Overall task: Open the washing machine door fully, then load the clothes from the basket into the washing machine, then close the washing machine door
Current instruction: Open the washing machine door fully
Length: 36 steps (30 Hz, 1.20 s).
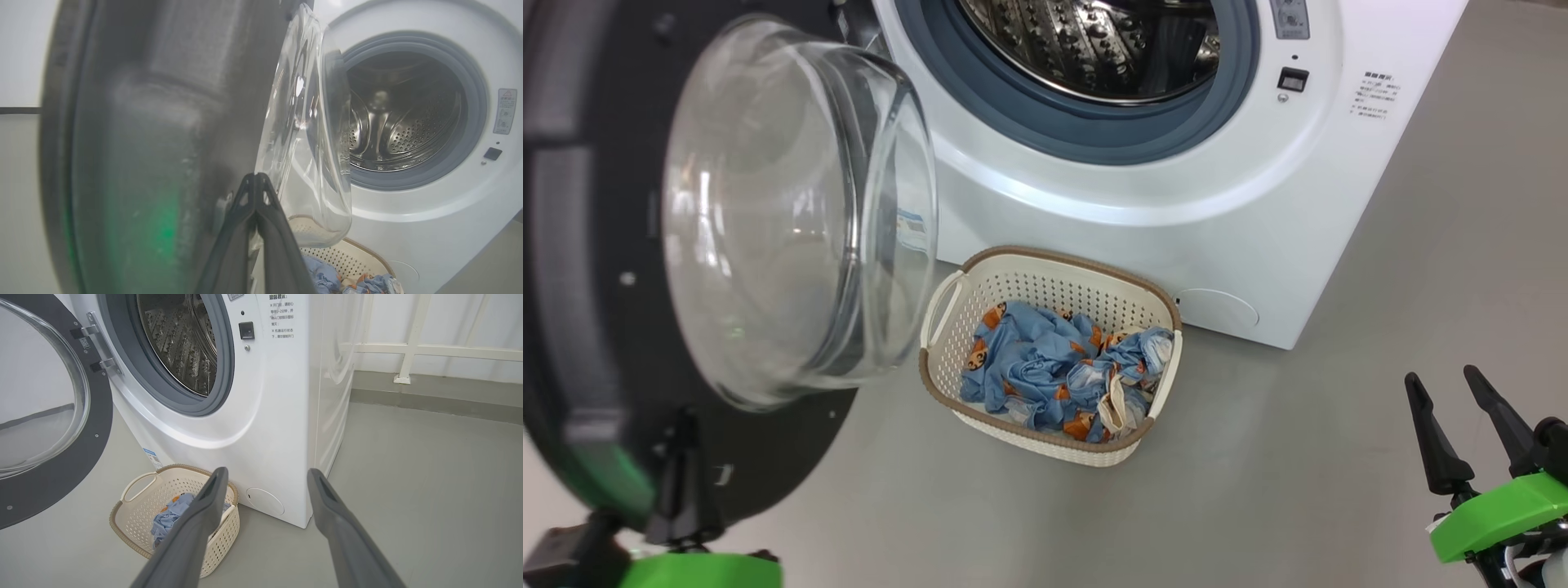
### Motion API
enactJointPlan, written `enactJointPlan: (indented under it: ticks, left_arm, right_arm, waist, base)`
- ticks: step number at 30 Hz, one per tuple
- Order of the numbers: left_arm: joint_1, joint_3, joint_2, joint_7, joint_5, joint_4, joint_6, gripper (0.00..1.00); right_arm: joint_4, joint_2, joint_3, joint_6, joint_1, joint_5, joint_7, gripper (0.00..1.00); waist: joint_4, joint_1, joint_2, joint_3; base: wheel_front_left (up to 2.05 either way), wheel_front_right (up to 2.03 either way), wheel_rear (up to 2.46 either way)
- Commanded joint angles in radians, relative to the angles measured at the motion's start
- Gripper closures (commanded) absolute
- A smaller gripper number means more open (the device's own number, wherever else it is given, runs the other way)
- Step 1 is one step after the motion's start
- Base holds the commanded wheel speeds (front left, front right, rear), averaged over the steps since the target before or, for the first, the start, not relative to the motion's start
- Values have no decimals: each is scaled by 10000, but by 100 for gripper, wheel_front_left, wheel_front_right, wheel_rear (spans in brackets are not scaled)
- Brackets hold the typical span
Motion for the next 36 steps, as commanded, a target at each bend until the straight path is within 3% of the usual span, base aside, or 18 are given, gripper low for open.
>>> enactJointPlan:
  ticks: [1, 17, 36]
  left_arm:
    - [-382, 772, 329, -65, 159, 5, 110, 100]
    - [-2096, 3032, 1021, -65, 718, 2039, -193, 100]
    - [-4387, 5463, 2740, -65, 1428, 4899, -1103, 100]
  right_arm:
    - [-288, -220, 219, 16, -12, -125, -118, 0]
    - [-390, -397, 384, 16, -254, -85, -118, 0]
    - [-510, -769, 534, 16, -722, -49, -118, 0]
  waist:
    - [-2, 0, -1, 92]
    - [-132, 0, -1, 586]
    - [-530, 0, -1, 1572]
  base:
    - [0, 0, 0]
    - [0, 0, 0]
    - [0, 0, 0]
